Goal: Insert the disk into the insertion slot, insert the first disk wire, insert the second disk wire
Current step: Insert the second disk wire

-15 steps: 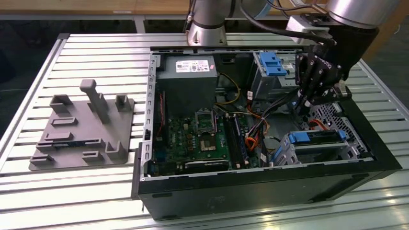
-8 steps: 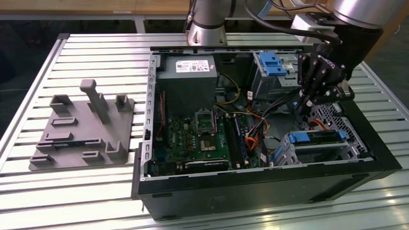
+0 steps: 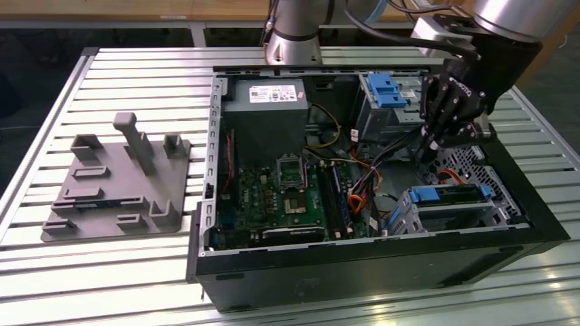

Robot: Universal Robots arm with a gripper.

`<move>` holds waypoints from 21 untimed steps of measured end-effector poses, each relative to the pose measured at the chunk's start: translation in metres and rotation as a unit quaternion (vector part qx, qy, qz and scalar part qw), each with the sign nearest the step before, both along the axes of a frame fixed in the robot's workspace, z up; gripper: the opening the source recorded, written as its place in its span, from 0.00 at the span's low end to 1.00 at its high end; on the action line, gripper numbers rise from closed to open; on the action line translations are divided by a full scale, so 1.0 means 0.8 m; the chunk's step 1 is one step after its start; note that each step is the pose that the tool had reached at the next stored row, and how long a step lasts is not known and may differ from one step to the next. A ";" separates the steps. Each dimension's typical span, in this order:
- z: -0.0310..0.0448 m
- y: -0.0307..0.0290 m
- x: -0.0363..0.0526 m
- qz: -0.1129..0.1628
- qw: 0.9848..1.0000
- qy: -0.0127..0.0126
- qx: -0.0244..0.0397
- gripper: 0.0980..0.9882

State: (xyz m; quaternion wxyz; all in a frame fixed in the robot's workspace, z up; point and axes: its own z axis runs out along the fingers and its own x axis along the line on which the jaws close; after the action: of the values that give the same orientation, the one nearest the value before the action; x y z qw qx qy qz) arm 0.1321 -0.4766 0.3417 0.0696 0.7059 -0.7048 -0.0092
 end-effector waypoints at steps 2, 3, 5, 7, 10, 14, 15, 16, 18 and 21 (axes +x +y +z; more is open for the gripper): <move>-0.0001 0.0001 0.000 -0.009 1.000 0.000 0.000 0.05; -0.0001 -0.0002 0.001 -0.010 1.000 0.000 0.001 0.05; 0.0000 -0.0004 0.003 -0.011 1.000 0.000 0.000 0.05; -0.0001 -0.0009 0.005 -0.013 1.000 0.000 0.000 0.05; -0.0001 -0.0024 0.007 -0.015 1.000 0.000 0.000 0.05; 0.0000 -0.0044 0.011 -0.017 1.000 0.001 0.000 0.05; 0.0000 -0.0047 0.014 -0.018 1.000 0.001 0.000 0.05; -0.0001 -0.0054 0.015 -0.018 1.000 0.001 0.000 0.05; -0.0001 -0.0067 0.017 -0.019 1.000 0.002 0.000 0.05; -0.0001 -0.0093 0.018 -0.023 1.000 0.002 0.000 0.05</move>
State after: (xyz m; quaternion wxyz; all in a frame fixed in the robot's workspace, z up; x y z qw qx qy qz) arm 0.1468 -0.4841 0.3416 0.0703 0.6897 -0.7206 -0.0122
